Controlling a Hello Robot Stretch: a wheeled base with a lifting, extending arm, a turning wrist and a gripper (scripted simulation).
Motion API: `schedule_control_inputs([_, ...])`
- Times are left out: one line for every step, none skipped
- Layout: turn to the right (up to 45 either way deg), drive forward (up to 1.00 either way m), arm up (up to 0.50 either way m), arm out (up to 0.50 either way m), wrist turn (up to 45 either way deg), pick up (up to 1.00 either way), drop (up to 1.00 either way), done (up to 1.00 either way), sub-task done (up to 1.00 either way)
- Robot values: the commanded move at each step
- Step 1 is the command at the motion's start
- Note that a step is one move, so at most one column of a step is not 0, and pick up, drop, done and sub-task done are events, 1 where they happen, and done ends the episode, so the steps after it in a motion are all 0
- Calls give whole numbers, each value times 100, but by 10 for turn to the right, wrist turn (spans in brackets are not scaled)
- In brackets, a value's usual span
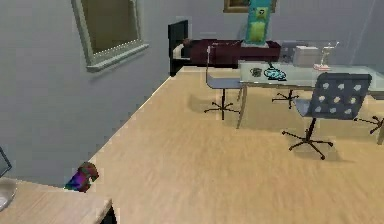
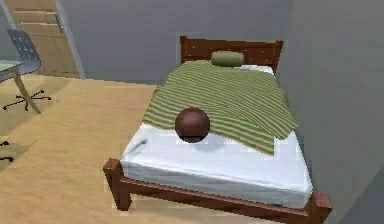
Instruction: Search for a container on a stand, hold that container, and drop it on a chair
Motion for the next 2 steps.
schedule_control_inputs([-30,0,0,0,0,0,0,0,0])
schedule_control_inputs([0,20,0,0,0,0,0,0,0])
